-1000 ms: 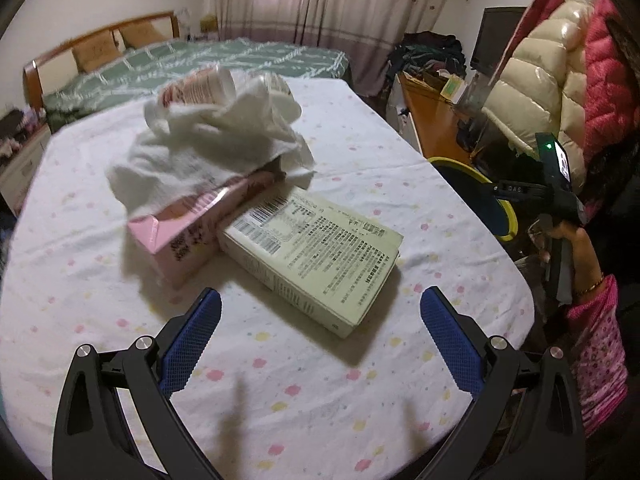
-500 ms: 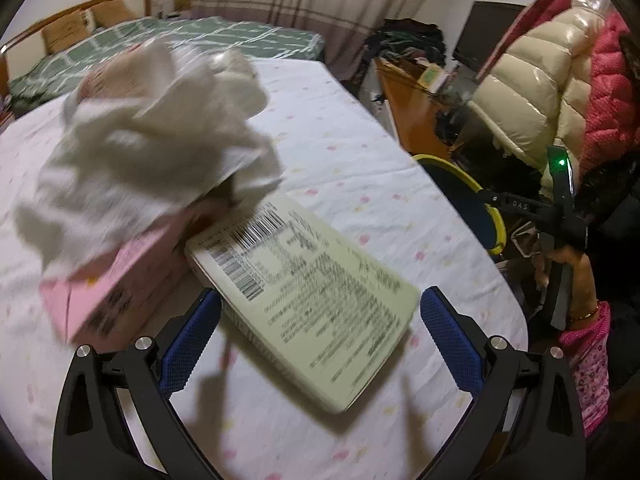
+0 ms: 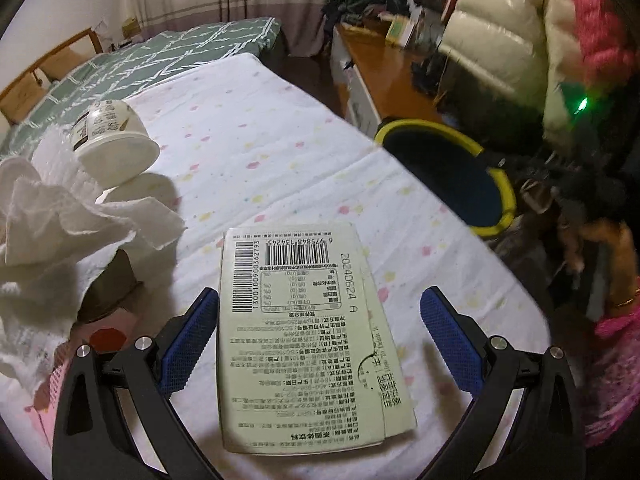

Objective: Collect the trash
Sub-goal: 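Grasp the cream carton with the left gripper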

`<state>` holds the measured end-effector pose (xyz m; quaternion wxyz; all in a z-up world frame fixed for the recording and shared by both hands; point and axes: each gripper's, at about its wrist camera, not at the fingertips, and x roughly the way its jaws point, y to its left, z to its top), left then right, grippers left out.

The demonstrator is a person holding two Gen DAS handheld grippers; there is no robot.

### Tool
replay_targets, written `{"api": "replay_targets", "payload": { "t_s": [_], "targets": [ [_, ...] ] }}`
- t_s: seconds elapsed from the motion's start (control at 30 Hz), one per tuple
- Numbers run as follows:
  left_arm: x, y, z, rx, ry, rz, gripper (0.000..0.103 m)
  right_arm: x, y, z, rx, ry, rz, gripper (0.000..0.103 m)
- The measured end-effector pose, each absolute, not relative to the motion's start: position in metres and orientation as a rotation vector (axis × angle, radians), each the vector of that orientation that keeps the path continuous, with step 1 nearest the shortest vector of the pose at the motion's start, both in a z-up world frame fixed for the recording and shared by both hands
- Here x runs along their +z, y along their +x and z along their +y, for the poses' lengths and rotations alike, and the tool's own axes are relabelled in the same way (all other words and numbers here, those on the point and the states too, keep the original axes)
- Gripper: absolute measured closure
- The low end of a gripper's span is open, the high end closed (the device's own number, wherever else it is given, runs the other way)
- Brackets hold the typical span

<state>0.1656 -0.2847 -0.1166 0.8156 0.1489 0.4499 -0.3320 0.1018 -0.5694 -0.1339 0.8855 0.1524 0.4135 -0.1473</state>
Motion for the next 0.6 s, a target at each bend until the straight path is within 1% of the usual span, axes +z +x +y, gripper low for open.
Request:
{"api": "replay_targets", "payload": {
  "t_s": [0.13,0.33,0.37,0.43,0.6],
  "targets": [
    [-0.121,0.161,-0.291,-0.673,0.388,0.976,0.005,-0.131,0.098,-0.572,-0.308,0.32,0.857,0.06],
    [-0.127,0.171,-0.286,-0.613,0.404,0.994,0.006,-0.132,0.094,-0.572,-0.306,0.331,0.854,0.06],
    [-0.128,0.172,-0.284,-0.611,0.399,1.0,0.008,-0.132,0.094,-0.572,-0.305,0.329,0.854,0.06],
    [-0.131,0.177,-0.283,-0.606,0.391,1.022,0.016,-0.132,0.093,-0.571,-0.304,0.325,0.857,0.06],
    [-0.131,0.177,-0.282,-0.617,0.39,1.04,0.031,-0.13,0.09,-0.57,-0.304,0.324,0.855,0.06]
  ]
}}
